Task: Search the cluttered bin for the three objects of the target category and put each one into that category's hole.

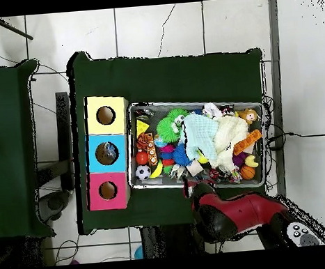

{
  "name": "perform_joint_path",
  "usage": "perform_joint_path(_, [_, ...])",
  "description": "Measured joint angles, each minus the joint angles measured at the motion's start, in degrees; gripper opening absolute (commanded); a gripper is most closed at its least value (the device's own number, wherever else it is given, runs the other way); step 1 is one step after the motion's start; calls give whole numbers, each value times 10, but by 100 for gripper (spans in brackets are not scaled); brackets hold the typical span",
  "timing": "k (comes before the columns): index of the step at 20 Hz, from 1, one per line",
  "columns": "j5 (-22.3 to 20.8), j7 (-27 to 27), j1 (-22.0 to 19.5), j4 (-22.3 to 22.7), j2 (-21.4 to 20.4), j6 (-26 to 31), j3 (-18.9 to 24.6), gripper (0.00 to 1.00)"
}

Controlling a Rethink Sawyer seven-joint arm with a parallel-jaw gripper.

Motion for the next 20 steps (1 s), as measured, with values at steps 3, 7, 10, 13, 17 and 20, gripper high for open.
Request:
perform_joint_path(3, [-2, 0, -1, 0, 0, 0, -1, 100])
perform_joint_path(7, [-2, 0, -9, 0, 0, 0, -1, 100])
perform_joint_path(10, [-2, 0, -14, 0, 0, 0, -1, 100])
perform_joint_path(13, [-2, 0, -22, 0, -2, 0, -1, 100])
perform_joint_path(17, [-2, 0, -29, 0, -5, 0, -1, 100])
perform_joint_path(20, [-2, 0, -31, 0, -5, 0, -1, 100])
